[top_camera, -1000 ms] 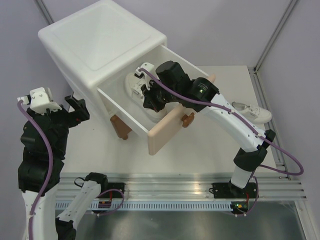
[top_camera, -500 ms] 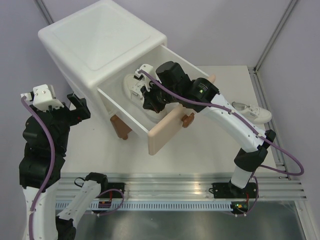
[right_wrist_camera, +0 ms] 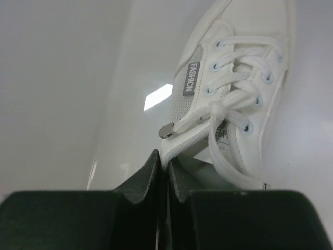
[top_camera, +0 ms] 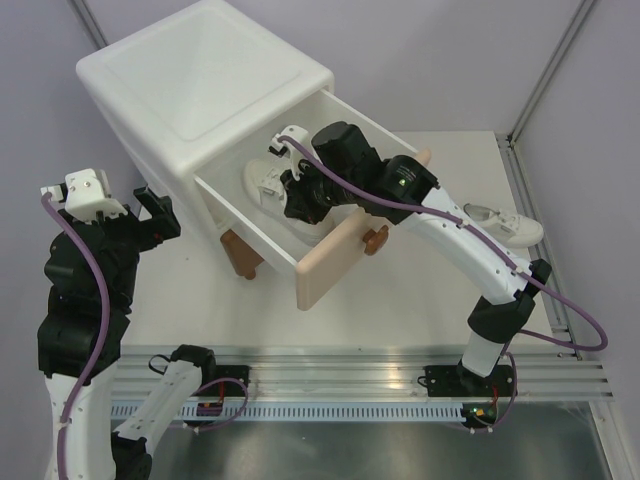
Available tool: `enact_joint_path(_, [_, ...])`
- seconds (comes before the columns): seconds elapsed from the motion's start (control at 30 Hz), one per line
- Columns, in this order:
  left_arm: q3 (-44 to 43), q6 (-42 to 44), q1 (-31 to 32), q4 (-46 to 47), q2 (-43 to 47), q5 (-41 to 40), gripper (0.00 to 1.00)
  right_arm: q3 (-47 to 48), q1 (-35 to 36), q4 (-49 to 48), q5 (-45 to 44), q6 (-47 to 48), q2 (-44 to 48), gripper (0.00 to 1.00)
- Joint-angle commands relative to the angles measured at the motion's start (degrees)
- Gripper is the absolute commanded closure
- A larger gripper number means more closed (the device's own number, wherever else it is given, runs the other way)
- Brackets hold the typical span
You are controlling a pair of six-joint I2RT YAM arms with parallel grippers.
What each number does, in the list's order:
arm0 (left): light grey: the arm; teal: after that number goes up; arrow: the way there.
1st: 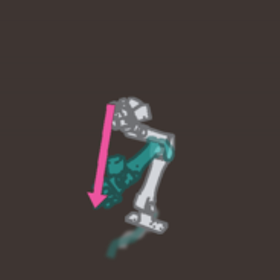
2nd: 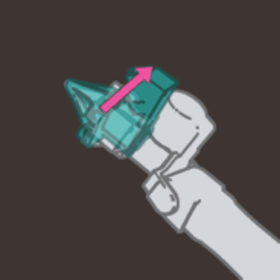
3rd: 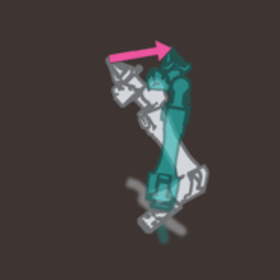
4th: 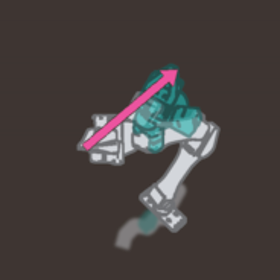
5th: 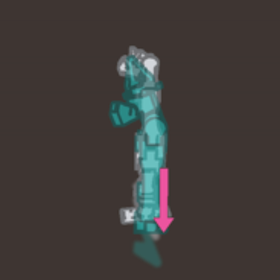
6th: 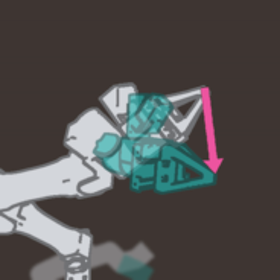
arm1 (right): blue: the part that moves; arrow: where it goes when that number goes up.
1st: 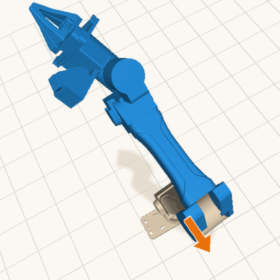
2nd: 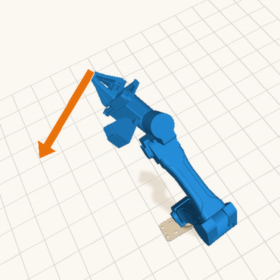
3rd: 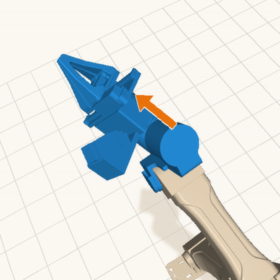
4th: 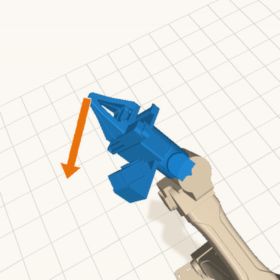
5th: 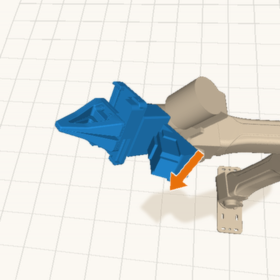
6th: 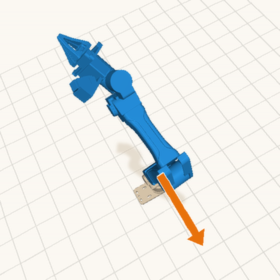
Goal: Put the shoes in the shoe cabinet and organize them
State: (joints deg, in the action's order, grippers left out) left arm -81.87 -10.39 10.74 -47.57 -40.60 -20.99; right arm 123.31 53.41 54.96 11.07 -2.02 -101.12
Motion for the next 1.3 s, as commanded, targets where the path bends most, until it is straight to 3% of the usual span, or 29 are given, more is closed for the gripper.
enact_joint_path(0.0, [-1.7,2.4,0.3,0.5,-0.1,-1.5,0.0,1.8,0.1,-5.0,0.2,-1.9,-1.5,0.84])
enact_joint_path(0.03, [-1.8,2.5,0.3,0.5,-0.2,-1.7,0.0,1.8,0.1,-5.1,0.6,-1.9,-1.5,0.8])
enact_joint_path(0.37, [-2.0,3.4,0.3,0.3,-0.5,-2.1,0.0,2.1,0.2,-5.3,1.9,-2.8,-1.4,0.77])
enact_joint_path(0.57, [-2.4,3.8,0.3,0.3,-0.8,-2.2,0.0,3.5,0.1,-5.3,5.4,-3.5,-0.7,0.68])
enact_joint_path(0.63, [-2.5,3.8,0.3,0.3,-0.8,-2.3,0.0,3.6,0.2,-5.4,6.9,-3.4,-0.1,0.56])
enact_joint_path(0.77, [-3.1,3.8,0.3,0.1,-0.7,-2.5,0.0,3.8,0.1,-5.8,7.7,-3.6,1.4,0.49])
enact_joint_path(0.93, [-3.7,4.4,0.3,-0.1,-0.6,-2.9,0.0,4.3,0.1,-6.6,8.1,-4.0,2.8,0.33])
enact_joint_path(1.27, [-4.0,5.6,0.3,-0.6,0.0,-4.1,0.0,4.6,0.1,-9.5,9.2,-5.4,6.7,0.27])
